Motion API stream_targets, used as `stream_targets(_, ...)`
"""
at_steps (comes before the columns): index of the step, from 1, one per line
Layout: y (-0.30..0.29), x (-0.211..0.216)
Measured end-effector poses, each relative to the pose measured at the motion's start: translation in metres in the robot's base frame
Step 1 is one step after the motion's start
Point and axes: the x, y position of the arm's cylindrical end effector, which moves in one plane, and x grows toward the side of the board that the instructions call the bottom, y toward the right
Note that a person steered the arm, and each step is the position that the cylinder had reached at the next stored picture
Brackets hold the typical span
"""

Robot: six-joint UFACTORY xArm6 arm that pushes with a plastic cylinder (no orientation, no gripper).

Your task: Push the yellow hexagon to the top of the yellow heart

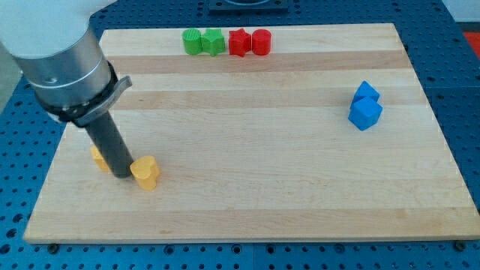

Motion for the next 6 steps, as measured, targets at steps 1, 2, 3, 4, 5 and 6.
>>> stream_targets(1, -0.024, 0.043)
stream_targets(2, -0.059, 0.041)
stream_targets(3, -0.063, 0.011)
stream_targets(4, -0.056, -0.018)
stream_targets(5, -0.045, -0.041)
stream_targets(6, -0.011, -0.046)
